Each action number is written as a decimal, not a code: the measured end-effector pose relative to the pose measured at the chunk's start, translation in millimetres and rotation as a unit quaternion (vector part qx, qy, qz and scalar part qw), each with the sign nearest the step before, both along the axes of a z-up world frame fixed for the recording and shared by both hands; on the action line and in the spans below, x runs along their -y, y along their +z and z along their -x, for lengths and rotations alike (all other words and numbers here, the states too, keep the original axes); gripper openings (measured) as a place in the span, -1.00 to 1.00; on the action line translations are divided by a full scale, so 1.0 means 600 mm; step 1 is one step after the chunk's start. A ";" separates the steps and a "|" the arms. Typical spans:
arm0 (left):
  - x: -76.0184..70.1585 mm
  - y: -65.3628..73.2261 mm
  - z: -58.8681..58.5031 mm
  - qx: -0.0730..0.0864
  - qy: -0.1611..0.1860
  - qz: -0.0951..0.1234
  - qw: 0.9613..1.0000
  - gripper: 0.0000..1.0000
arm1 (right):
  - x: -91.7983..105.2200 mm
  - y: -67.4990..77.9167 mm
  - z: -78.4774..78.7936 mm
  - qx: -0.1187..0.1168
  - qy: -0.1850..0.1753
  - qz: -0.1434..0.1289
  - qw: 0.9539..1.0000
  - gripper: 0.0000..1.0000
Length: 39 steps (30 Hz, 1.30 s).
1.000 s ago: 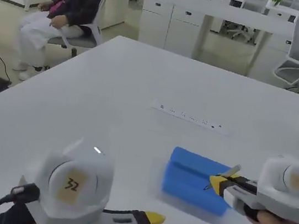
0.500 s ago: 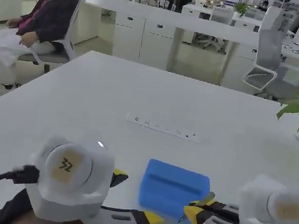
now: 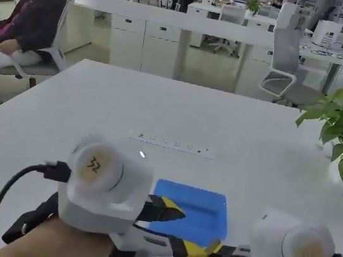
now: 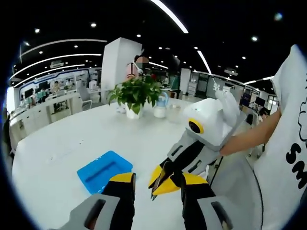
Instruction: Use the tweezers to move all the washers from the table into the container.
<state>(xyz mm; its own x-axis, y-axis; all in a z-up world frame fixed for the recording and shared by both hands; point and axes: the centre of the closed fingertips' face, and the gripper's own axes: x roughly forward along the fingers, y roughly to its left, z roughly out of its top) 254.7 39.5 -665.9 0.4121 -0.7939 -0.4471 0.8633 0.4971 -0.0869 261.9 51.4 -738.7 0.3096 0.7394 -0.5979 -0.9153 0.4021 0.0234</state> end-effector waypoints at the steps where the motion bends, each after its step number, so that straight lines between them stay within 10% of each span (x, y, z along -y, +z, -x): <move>1: 0.007 0.001 0.003 -0.001 -0.008 0.004 1.000 -0.38 | -0.001 -0.002 0.004 -0.003 0.003 0.001 1.000 -0.92; 6: 0.028 -0.003 0.018 -0.029 -0.046 0.019 0.998 -0.50 | -0.004 -0.011 0.023 -0.013 0.025 0.010 1.000 -0.92; 19: 0.051 -0.046 0.055 -0.056 -0.131 -0.038 0.989 -0.75 | -0.010 -0.027 0.067 -0.053 0.092 0.020 0.994 -0.92; 32: 0.053 -0.075 0.072 -0.054 -0.175 -0.059 0.981 -1.00 | -0.005 -0.053 0.088 -0.065 0.136 0.048 0.987 -0.91; 39: 0.051 -0.087 0.065 -0.004 -0.198 -0.087 0.976 -1.00 | 0.001 -0.067 0.074 -0.071 0.142 0.062 0.985 -0.89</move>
<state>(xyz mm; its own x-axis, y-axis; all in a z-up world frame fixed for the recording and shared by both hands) 215.9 9.1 -718.0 0.0849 -0.8019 -0.5914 0.9903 0.1332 -0.0384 217.4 50.9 -778.9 0.0082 0.7033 -0.7108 -0.9823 0.1388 0.1260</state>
